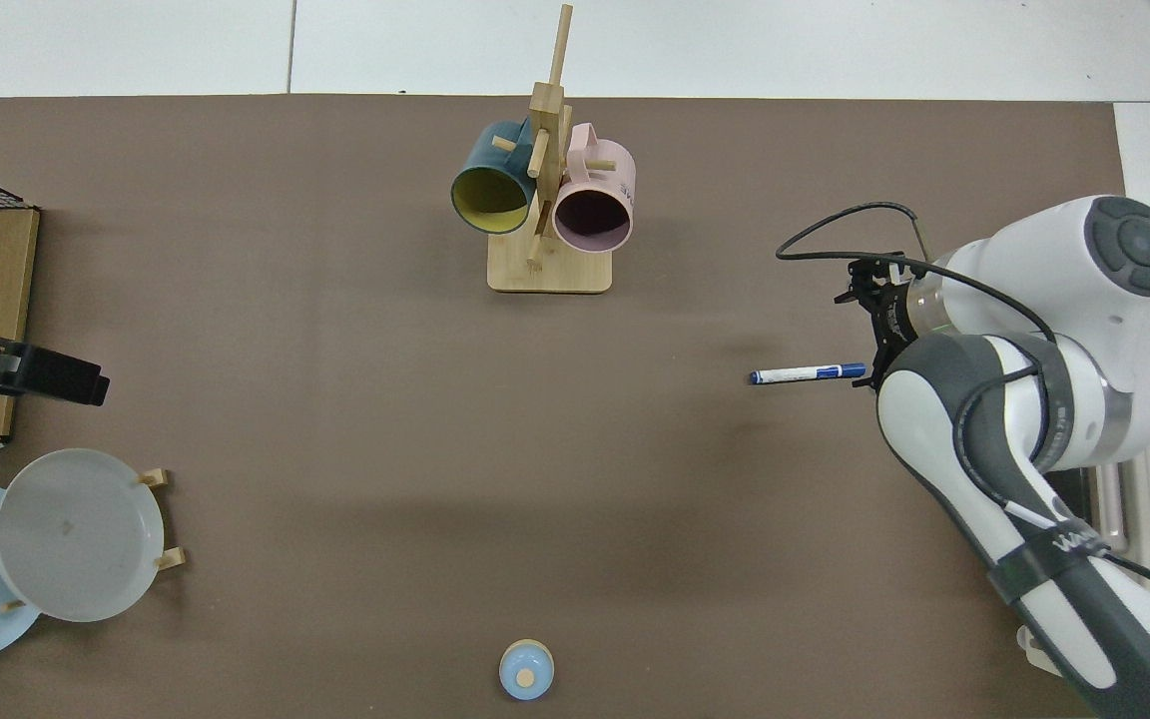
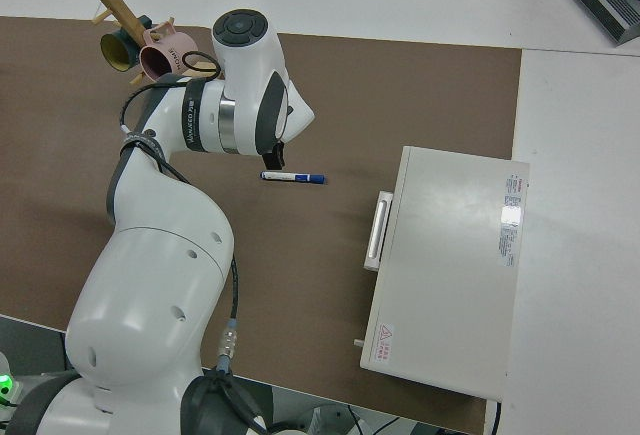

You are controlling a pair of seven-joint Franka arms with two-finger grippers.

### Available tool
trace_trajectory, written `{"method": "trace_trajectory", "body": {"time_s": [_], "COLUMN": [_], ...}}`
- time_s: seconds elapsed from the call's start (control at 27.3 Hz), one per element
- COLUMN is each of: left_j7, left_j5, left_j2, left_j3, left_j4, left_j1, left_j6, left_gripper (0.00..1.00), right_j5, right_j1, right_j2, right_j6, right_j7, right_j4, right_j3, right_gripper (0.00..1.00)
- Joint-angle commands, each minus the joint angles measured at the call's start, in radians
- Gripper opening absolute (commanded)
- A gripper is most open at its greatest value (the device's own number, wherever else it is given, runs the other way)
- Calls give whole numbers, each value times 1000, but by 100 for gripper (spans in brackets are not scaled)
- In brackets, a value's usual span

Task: Put markers into pen holder
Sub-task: 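Lower the right gripper and close it on the marker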

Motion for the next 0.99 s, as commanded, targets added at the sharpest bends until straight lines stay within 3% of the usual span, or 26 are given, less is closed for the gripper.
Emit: {"method": "trace_trajectory", "body": {"time_s": [0.0,0.66,0.95], "left_j7": [-8,-9,-8], "left_j5": [0,0,0], "left_j2": [-26,-29,-31], "left_j3": [-4,-10,-11], "left_j4": [-27,-30,-30], "left_j1": [8,5,5], "left_j6": [-6,-15,-23], "left_gripper": [100,100,100], "right_j5": [20,22,22], "right_j1": [-3,-1,-12], "right_j2": [30,122,130], "right_j6": [91,274,278], "right_j7": [36,24,-18], "right_j4": [-58,-125,-130], "right_j3": [13,14,13], "right_gripper": [100,99,97]}}
